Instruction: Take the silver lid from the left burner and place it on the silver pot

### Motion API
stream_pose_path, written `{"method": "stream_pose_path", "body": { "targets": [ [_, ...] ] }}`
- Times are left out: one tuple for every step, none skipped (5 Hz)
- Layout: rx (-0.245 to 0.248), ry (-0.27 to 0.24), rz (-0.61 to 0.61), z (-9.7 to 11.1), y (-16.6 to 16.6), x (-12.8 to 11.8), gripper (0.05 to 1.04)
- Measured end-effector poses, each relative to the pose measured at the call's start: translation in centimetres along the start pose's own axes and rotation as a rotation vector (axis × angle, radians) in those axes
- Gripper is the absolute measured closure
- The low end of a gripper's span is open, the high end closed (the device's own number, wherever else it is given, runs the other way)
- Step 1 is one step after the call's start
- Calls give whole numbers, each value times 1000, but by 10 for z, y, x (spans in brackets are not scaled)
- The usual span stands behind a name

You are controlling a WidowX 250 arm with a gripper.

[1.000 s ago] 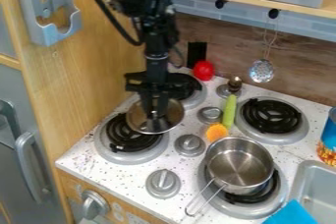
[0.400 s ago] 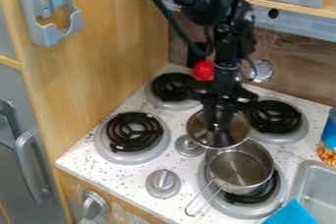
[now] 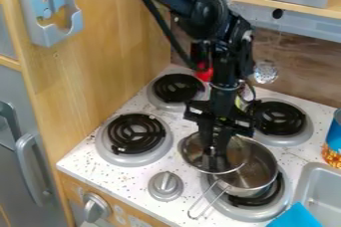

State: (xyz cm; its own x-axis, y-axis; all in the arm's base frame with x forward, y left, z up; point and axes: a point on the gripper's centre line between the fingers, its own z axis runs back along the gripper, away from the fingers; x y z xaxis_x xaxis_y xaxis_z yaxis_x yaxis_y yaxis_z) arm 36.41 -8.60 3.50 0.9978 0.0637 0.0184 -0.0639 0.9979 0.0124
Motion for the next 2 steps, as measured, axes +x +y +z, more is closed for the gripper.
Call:
{"method": "stream_pose_path", "body": {
  "targets": [
    [-4,-11,-28,1,-14,-3,765],
    [-6,-14,-52,1,-27,-6,765]
  ]
}}
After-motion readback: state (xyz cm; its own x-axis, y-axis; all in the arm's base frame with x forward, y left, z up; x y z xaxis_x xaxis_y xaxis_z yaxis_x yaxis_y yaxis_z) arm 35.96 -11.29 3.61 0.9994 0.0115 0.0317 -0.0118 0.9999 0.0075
